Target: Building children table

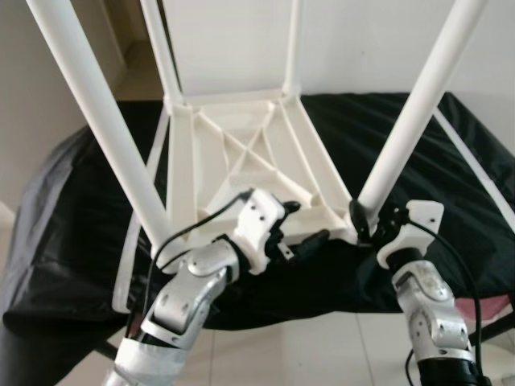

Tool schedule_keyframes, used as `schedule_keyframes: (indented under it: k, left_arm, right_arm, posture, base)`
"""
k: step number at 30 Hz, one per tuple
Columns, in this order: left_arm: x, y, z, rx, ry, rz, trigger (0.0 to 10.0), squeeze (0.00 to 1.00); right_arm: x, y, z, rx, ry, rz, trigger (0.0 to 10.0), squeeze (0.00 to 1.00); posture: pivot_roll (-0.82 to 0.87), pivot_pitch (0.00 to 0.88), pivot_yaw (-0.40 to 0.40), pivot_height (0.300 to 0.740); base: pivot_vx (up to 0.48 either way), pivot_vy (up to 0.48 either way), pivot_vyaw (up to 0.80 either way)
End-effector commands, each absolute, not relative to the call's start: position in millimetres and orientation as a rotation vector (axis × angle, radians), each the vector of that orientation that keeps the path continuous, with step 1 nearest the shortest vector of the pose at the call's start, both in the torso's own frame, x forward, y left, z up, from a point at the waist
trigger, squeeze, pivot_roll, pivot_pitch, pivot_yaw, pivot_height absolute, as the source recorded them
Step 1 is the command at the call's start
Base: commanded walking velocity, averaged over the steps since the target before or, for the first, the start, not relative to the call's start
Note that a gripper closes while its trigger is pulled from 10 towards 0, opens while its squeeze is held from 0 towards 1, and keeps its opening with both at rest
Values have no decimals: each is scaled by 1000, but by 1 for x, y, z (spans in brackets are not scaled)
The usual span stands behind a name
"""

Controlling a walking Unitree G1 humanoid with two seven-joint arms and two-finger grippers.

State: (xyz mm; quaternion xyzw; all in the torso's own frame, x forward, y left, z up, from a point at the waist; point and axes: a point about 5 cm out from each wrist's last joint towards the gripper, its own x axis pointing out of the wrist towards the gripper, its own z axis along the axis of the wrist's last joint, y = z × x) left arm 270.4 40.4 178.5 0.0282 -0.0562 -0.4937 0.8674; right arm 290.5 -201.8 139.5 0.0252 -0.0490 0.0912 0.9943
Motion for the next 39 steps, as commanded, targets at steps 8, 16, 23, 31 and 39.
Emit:
schedule_keyframes:
  k: [8, 16, 23, 31, 39]
  left_arm:
    - [273, 45, 178, 68, -116, -990, 10000, 0]
    - [280, 49, 184, 83, -140, -965, 10000, 0]
    - [284, 51, 187, 84, -161, -940, 10000, 0]
    - [286, 53, 187, 84, -164, -930, 10000, 0]
    - [288, 51, 187, 82, -169, -945, 10000, 0]
  right_arm:
    - [313, -207, 146, 9, -96, 294, 10000, 0]
    - [326, -201, 150, -63, -84, 441, 10000, 0]
    - [322, -200, 136, -64, -38, 496, 0, 0]
    - [317, -214, 127, -83, 13, 470, 4784, 0]
    - [318, -212, 122, -85, 57, 351, 10000, 0]
  posture:
    - [-16, 38, -25, 740]
    - [-6, 9, -37, 740]
    - [5, 0, -54, 740]
    - [-9, 0, -55, 740]
    - [-34, 0, -45, 740]
  base:
    - [0, 0, 0]
    - [0, 0, 0]
    - [0, 0, 0]
    - [0, 0, 0]
    - [0, 0, 0]
